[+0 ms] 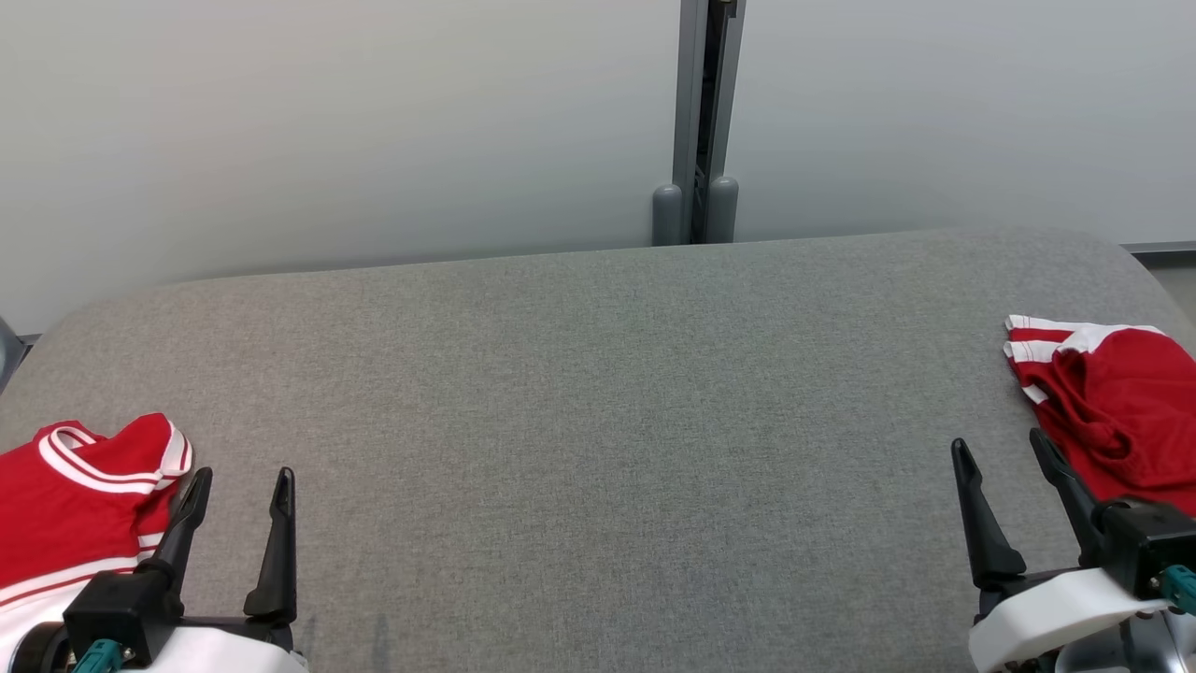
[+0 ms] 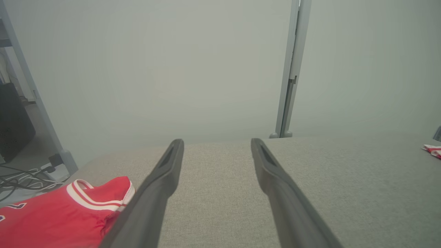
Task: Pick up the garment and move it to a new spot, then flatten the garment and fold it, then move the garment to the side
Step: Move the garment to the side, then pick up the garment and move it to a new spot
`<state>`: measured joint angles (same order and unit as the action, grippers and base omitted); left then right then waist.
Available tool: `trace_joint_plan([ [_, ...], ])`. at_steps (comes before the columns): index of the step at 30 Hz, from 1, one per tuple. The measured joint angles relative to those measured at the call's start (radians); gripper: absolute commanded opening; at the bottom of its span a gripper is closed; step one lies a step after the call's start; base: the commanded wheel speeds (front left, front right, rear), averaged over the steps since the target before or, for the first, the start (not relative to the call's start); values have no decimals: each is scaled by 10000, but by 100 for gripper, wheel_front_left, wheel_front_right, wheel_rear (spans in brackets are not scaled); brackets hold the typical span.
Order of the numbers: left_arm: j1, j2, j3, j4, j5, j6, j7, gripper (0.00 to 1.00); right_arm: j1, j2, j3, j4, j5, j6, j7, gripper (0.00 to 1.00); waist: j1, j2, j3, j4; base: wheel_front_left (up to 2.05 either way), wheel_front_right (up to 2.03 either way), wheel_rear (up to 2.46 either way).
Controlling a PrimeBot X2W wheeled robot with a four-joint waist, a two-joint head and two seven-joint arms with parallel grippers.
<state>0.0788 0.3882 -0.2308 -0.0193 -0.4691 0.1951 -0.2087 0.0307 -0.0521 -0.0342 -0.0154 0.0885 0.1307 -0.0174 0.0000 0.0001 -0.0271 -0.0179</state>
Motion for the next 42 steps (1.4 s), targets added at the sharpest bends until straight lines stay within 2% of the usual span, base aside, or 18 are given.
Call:
trace_joint_plan([
  [29, 119, 31, -58, -309, -167, 320, 322, 100, 31, 23, -151, 6, 245, 0, -23, 100, 0, 0, 84, 63, 0, 0, 0],
  [35, -33, 23, 59, -334, -255, 343, 217, 100, 28, 25, -15, -67, 261, 2, -40, 100, 0, 0, 144, 419, 0, 0, 0],
  [42, -150, 65, 263, -343, -336, 347, 44, 100, 23, 23, 207, -186, 276, 0, -17, 100, 0, 0, 255, 1300, 0, 0, 0],
])
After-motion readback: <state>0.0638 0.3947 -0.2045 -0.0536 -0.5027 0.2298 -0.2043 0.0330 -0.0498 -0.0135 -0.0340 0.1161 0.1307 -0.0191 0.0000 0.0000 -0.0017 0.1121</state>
